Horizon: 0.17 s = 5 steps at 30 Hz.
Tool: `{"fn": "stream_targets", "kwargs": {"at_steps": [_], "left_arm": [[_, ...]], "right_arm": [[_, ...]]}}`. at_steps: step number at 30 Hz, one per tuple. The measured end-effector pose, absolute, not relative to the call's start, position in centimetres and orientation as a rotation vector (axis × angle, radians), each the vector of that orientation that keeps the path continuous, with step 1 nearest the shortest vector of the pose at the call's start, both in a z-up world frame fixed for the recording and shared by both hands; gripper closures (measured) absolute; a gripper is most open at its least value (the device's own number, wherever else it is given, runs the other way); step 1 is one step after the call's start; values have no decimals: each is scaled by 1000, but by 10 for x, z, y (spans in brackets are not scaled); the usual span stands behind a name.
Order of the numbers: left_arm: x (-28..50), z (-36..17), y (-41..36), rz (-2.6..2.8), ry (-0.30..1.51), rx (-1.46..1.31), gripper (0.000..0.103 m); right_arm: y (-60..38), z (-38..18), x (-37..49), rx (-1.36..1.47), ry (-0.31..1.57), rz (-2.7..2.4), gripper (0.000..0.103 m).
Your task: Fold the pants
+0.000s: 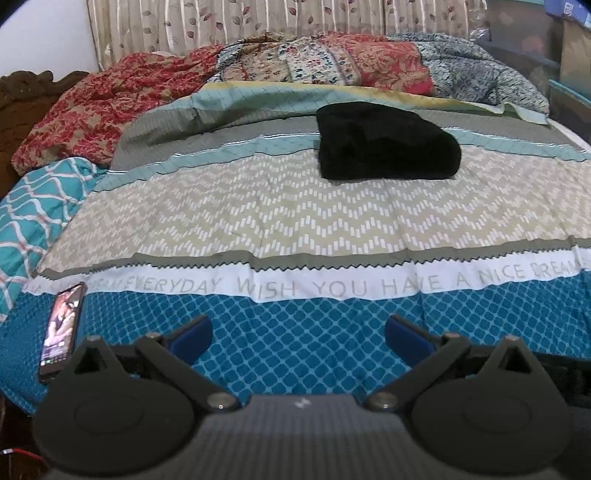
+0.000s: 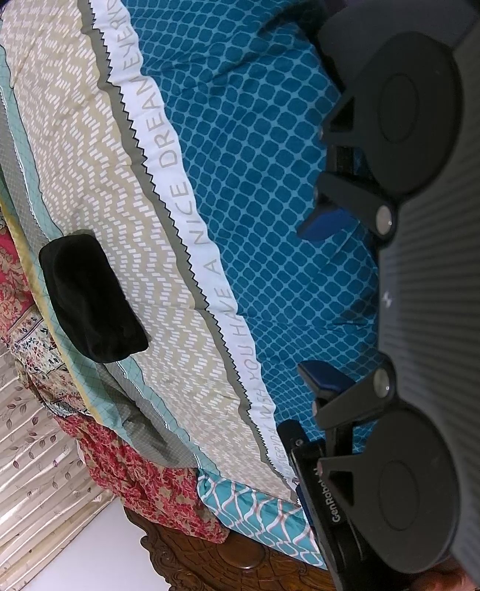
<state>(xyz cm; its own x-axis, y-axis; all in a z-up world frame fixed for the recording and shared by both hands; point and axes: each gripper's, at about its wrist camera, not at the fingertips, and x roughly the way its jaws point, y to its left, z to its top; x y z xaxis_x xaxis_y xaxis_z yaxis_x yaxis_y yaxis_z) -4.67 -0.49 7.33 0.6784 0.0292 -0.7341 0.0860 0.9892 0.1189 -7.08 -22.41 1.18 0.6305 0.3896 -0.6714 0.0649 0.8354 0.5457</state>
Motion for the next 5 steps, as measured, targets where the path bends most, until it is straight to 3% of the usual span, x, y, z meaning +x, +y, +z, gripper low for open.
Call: {"fn": "stream_targets", "kwargs": {"at_steps": [5], "left_arm": [[-47,74,-4,-56,825,127,0]], "right_arm": [[-222,13,-70,564,879,195,29]]}}
